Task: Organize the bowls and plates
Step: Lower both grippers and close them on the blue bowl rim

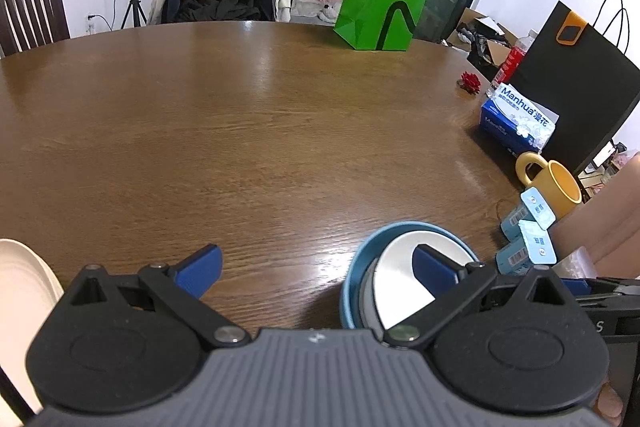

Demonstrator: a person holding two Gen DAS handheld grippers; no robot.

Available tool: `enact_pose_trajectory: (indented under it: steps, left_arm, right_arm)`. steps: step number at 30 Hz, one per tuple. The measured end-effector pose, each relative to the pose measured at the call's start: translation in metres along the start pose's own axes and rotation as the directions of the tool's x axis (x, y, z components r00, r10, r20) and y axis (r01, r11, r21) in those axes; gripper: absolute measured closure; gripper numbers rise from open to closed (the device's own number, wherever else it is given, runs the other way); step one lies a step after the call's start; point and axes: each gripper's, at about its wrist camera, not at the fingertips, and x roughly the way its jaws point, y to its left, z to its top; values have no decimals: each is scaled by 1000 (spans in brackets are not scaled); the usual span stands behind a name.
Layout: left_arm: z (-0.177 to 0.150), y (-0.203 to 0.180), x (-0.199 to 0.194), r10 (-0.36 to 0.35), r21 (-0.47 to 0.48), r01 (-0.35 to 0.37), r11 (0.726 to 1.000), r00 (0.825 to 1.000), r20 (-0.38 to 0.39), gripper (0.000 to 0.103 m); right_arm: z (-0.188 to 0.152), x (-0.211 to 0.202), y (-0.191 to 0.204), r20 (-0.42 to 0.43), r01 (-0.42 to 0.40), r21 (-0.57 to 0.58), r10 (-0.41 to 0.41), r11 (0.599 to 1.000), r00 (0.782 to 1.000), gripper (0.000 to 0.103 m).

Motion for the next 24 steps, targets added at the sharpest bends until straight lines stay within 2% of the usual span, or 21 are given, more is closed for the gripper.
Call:
enact_pose_trajectory:
  steps: [10,18,24]
  left_arm:
    - [-6,-18,26,-4,2,4,1000,997,-73,0]
    - [-11,-14,51,7,-27,-11,1000,986,-166,0]
    - [-13,-14,68,-4,-44,-5,999,979,-206,1]
  right_arm:
    - [0,12,-17,-50,-19,-3,19,1000,999,12]
    - [1,34,-27,-110,-59,35,62,998,992,15]
    - [3,48,-30,-137,-99,63,107,993,985,18]
